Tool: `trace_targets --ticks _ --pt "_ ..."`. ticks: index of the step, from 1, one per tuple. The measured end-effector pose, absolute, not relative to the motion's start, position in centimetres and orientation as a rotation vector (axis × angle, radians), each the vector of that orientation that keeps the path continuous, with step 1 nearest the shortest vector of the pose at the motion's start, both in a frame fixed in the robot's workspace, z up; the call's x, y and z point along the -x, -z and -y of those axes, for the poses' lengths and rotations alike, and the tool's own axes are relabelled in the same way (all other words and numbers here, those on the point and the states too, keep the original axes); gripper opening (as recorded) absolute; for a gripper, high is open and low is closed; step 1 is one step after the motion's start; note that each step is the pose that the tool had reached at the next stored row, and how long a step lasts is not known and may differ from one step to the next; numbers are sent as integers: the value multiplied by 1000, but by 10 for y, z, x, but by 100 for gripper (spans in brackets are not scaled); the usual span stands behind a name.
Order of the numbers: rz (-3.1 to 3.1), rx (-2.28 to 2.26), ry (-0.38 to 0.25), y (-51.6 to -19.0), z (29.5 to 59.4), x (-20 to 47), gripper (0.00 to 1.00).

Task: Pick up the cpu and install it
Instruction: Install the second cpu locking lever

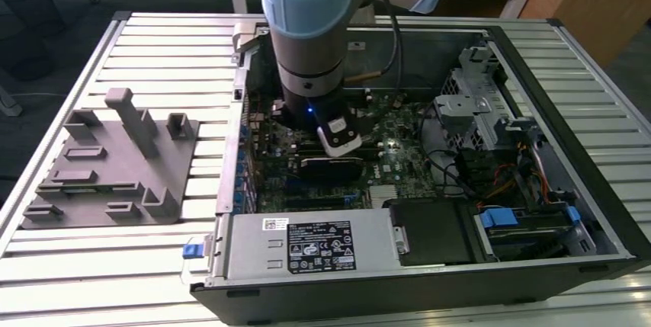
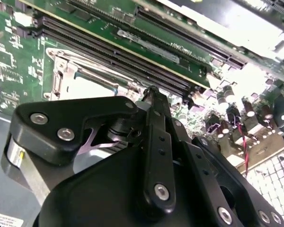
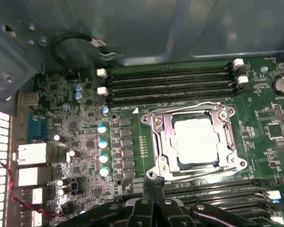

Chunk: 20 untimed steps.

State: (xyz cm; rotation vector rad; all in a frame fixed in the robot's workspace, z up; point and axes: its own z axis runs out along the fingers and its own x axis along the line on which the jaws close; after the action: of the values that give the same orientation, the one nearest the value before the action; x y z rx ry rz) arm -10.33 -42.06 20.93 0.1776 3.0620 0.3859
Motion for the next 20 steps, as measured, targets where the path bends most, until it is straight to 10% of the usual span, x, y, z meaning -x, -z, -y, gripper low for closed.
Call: trace_targets --ticks 20 --pt "-3068 -181 -289 -209 397 73 11"
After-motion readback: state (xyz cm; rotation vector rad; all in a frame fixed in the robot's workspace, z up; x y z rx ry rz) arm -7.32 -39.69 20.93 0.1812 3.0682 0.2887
